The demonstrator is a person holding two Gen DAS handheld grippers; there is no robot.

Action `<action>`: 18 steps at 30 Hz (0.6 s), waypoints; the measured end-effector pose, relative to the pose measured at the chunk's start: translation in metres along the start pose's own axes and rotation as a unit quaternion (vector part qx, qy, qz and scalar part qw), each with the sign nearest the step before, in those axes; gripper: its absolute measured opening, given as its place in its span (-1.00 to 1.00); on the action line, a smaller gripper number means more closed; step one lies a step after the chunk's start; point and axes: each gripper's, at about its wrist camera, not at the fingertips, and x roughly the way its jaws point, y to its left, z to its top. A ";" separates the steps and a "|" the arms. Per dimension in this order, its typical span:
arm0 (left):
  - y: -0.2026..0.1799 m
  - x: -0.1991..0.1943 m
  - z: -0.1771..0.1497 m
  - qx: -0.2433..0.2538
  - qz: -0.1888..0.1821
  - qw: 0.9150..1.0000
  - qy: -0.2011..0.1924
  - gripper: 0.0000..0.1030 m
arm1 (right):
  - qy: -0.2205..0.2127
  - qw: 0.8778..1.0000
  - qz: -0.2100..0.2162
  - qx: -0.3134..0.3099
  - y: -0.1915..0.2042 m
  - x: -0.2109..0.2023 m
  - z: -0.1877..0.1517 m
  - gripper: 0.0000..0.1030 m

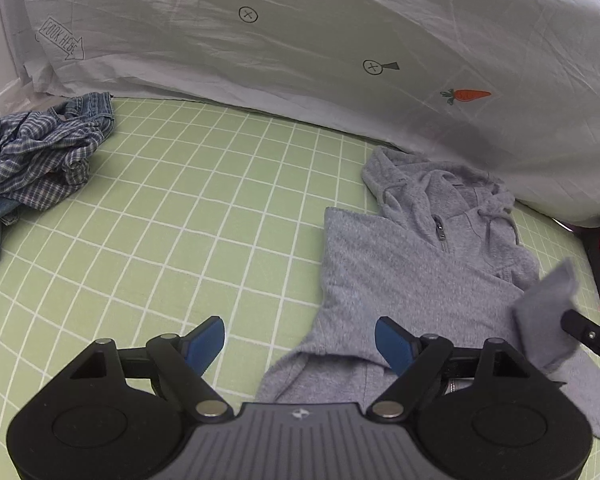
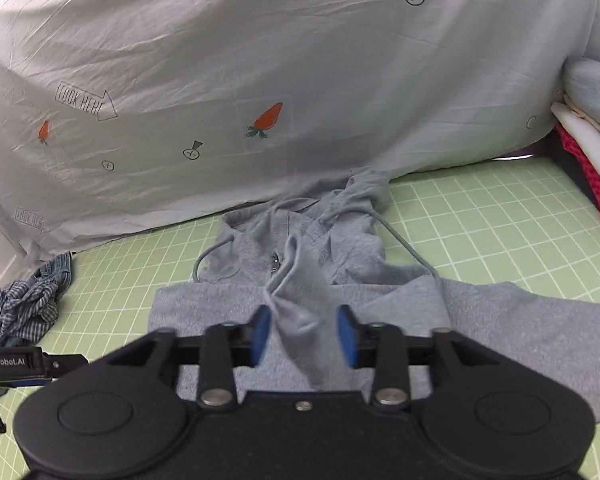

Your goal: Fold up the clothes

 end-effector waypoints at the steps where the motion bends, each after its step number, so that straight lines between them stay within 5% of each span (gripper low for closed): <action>1: -0.001 -0.008 -0.003 0.008 -0.001 1.000 -0.006 0.68 | -0.007 1.000 -0.001 0.004 0.002 -0.007 -0.004 0.63; 4: -0.005 -0.027 -0.013 0.022 -0.006 1.000 -0.018 0.82 | -0.022 1.000 -0.005 0.008 -0.006 -0.028 -0.017 1.00; 11: -0.026 -0.045 -0.033 0.026 -0.016 0.999 -0.008 0.82 | 0.003 0.997 -0.072 0.028 -0.046 -0.073 -0.035 1.00; 15: -0.049 -0.055 -0.036 0.040 -0.016 0.999 -0.022 0.82 | -0.025 0.997 -0.078 0.015 -0.064 -0.109 -0.031 1.00; 18: -0.065 -0.045 -0.036 0.037 -0.024 0.999 -0.023 0.82 | -0.008 0.996 -0.087 -0.010 -0.079 -0.098 -0.027 1.00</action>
